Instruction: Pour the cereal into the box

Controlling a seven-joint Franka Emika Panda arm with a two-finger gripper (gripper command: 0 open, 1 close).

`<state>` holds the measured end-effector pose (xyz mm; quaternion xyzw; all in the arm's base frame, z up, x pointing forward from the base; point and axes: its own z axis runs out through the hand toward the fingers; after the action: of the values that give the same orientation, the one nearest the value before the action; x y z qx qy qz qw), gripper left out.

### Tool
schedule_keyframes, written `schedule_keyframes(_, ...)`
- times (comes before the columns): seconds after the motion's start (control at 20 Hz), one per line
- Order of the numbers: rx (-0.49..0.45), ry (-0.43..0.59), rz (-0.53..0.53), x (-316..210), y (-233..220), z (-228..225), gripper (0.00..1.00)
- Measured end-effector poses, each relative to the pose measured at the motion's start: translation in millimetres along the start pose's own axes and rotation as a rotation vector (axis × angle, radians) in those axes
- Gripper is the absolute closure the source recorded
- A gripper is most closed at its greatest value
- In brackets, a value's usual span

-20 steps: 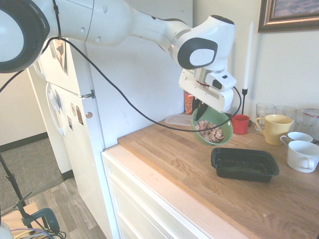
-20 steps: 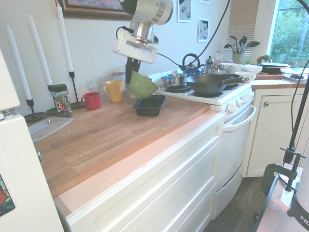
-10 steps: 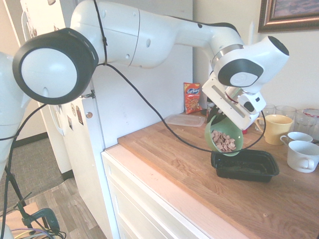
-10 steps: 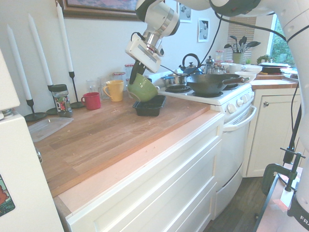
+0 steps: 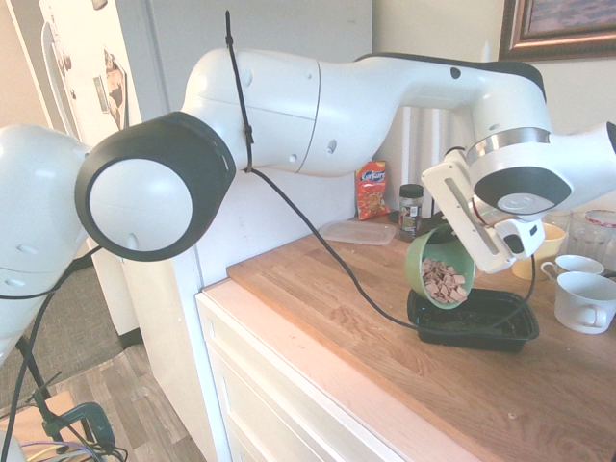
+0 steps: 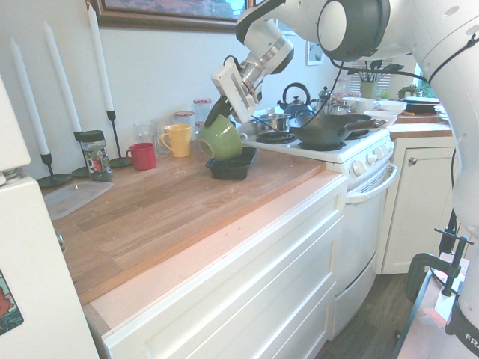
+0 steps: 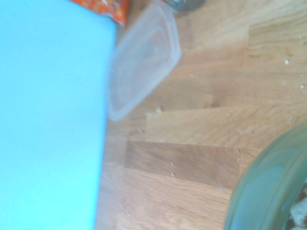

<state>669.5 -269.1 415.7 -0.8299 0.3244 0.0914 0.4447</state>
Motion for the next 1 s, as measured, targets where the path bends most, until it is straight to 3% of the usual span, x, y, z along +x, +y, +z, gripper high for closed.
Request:
schedule_keyframes(0.55, 0.208, -0.145, -0.042, 10.3, 31.4, -40.8, 1.00)
schedule_keyframes(1.0, 0.231, -0.168, -0.043, 12.4, 33.0, -37.3, 1.00)
